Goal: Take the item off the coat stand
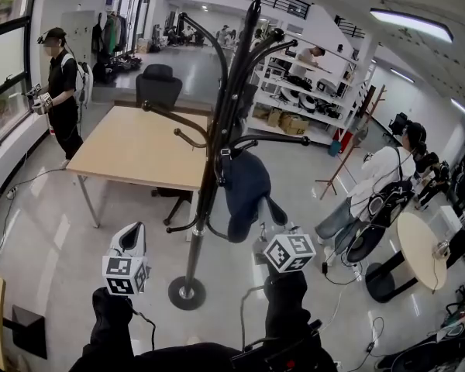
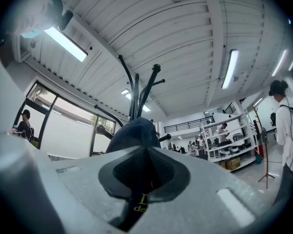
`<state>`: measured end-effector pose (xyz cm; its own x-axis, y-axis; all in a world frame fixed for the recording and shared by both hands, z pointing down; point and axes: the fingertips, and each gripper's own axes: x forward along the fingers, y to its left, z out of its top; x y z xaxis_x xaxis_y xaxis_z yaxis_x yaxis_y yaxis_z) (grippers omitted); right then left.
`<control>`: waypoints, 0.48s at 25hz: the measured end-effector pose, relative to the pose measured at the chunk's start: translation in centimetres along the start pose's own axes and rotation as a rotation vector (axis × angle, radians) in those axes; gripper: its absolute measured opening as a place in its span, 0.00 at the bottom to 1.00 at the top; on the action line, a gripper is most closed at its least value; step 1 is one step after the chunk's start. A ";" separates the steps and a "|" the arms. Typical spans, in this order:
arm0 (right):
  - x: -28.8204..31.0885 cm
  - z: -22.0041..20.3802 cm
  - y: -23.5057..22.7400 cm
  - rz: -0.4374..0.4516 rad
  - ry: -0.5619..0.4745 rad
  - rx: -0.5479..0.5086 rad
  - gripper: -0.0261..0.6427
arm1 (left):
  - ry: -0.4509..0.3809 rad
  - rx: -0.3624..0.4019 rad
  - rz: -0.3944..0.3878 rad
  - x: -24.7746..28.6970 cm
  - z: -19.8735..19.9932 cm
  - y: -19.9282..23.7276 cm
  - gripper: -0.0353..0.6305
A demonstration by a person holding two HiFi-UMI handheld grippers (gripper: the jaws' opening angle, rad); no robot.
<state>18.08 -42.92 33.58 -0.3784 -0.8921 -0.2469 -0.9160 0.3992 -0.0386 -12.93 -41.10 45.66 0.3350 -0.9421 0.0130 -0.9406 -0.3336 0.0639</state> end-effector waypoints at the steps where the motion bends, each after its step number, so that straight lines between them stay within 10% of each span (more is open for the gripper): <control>1: 0.1 0.3 0.0 -0.002 -0.003 -0.003 0.06 | -0.003 -0.001 0.001 -0.1 0.3 0.0 0.06; 12: -0.5 2.5 0.0 -0.016 -0.033 -0.022 0.06 | -0.005 0.005 0.010 -0.9 -0.3 0.6 0.06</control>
<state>18.64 -41.95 31.24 -0.3598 -0.8906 -0.2781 -0.9247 0.3802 -0.0213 -13.76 -40.45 46.01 0.3253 -0.9456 0.0091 -0.9441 -0.3243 0.0589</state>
